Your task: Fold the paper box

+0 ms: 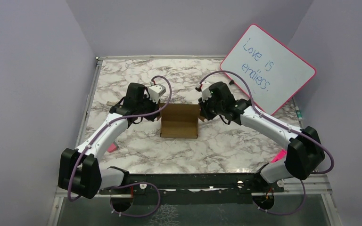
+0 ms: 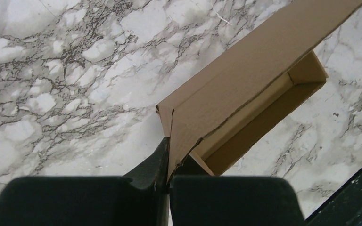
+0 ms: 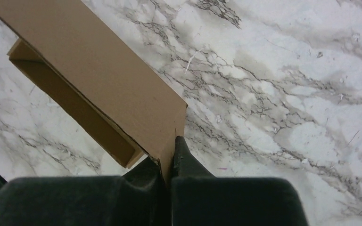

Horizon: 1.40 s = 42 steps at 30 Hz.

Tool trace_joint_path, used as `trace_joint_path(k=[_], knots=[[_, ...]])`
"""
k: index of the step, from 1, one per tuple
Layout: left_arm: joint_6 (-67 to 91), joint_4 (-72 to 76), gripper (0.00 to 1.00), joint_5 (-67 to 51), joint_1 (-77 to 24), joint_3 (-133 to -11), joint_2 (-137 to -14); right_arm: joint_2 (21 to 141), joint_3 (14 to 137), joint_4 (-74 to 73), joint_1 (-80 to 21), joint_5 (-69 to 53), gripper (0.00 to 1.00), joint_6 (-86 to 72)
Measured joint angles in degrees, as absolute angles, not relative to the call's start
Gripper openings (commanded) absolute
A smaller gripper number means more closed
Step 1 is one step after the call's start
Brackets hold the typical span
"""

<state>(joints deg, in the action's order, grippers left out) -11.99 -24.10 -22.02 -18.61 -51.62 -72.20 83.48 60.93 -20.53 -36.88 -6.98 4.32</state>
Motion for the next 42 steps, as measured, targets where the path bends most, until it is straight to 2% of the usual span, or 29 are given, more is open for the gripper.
trace_joint_path(k=[14, 25, 42], knots=[[9.5, -20.4, 0.00, -10.8, -22.5, -50.2, -70.1, 86.2, 66.8, -24.3, -43.2, 12.9, 0.01, -24.6], [17.5, -19.1, 0.00, 1.0, -28.6, -50.1, -71.4, 91.6, 69.7, -27.7, -47.0, 26.9, 0.03, -40.5], [24.9, -13.9, 0.03, 10.3, -33.0, -46.5, -72.0, 93.4, 71.3, -32.7, -52.3, 37.9, 0.04, -50.7]])
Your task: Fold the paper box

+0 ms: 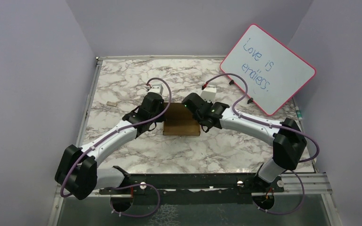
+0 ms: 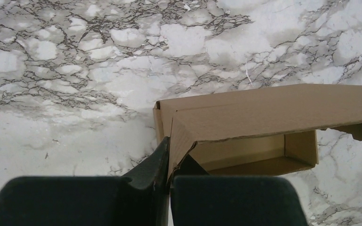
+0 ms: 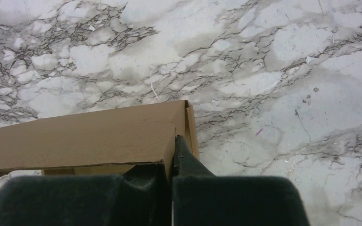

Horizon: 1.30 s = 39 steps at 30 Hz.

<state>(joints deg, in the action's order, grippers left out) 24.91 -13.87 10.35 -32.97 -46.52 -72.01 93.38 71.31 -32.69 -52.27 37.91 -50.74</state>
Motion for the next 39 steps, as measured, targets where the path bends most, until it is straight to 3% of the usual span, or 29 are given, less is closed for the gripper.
trace_joint_path(k=[17, 24, 28, 31, 39], knots=[[32.9, -6.4, 0.09, 12.5, -35.2, -37.1, -65.3, 93.3, 68.3, -34.1, -58.3, 46.5, 0.05, -59.6], [35.6, -3.7, 0.17, 12.3, -35.8, -31.9, -61.1, 90.9, 63.4, -33.4, -61.3, 48.8, 0.11, -63.0], [37.1, -3.6, 0.21, 11.6, -36.0, -28.8, -58.3, 90.4, 60.9, -33.7, -62.3, 48.7, 0.19, -65.1], [38.0, -3.4, 0.31, 11.0, -36.0, -26.9, -56.5, 90.3, 59.4, -34.2, -62.8, 48.7, 0.27, -66.4], [39.0, -4.9, 0.57, 9.3, -36.0, -22.9, -47.3, 88.1, 56.3, -35.9, -64.2, 48.3, 0.60, -67.1]])
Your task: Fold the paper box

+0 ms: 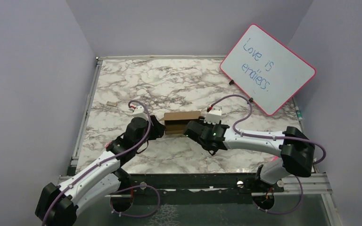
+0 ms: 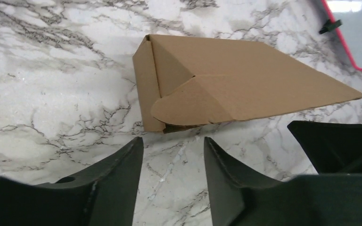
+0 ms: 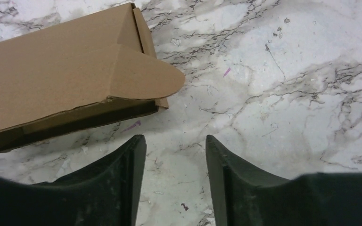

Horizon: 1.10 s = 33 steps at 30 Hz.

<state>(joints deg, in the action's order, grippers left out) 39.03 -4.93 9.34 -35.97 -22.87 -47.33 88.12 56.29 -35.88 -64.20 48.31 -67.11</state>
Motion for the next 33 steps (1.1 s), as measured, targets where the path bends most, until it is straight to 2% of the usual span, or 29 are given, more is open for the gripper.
trace_joint_path(k=[7, 11, 15, 21, 27, 33], knots=[[37.3, -11.8, 0.74, 7.0, -35.9, -23.9, -35.9, 76.0, 50.3, -34.0, -64.6, 45.1, 0.76, -60.9], [36.1, -17.4, 0.76, 6.5, -36.0, -25.8, -29.6, 68.2, 47.6, -33.1, -64.6, 42.2, 0.87, -55.4], [34.5, -20.9, 0.76, 7.3, -36.0, -29.6, -27.8, 62.2, 47.0, -31.4, -64.6, 41.0, 0.92, -49.2], [30.3, -21.6, 0.76, 10.9, -35.9, -38.2, -38.6, 62.8, 52.0, -29.4, -62.2, 40.7, 0.92, -40.2], [25.7, -19.2, 0.75, 13.2, -35.2, -43.1, -51.8, 67.5, 55.8, -23.3, -52.8, 36.2, 0.91, -31.6], [23.0, -15.2, 0.72, 13.2, -32.4, -44.8, -59.4, 71.4, 55.2, -16.0, -46.0, 29.4, 0.90, -26.6]])
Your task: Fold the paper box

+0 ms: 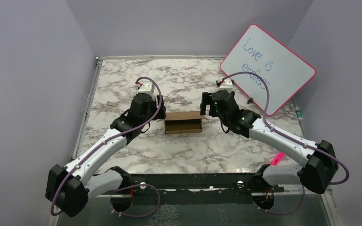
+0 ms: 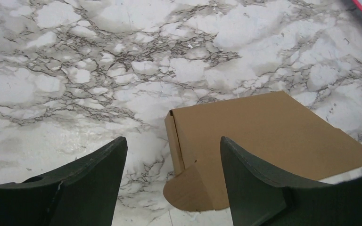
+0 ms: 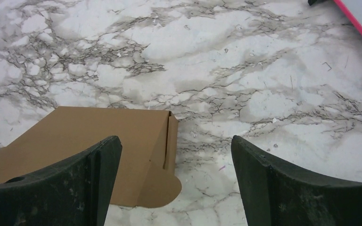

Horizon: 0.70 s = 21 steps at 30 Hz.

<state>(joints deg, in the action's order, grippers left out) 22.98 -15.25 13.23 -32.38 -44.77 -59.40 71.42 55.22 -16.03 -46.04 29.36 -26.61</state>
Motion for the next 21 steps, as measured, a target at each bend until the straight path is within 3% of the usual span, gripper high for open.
trace_joint_path(k=[9, 21], knots=[[24.3, -6.2, 0.68, 9.1, -30.3, -40.4, -65.5, 79.2, 52.7, -9.7, -43.7, 22.5, 0.87, -24.8], [28.7, 0.6, 0.66, 4.9, -30.3, -28.9, -65.8, 79.4, 40.6, -3.9, -43.7, 16.3, 0.82, -26.9]])
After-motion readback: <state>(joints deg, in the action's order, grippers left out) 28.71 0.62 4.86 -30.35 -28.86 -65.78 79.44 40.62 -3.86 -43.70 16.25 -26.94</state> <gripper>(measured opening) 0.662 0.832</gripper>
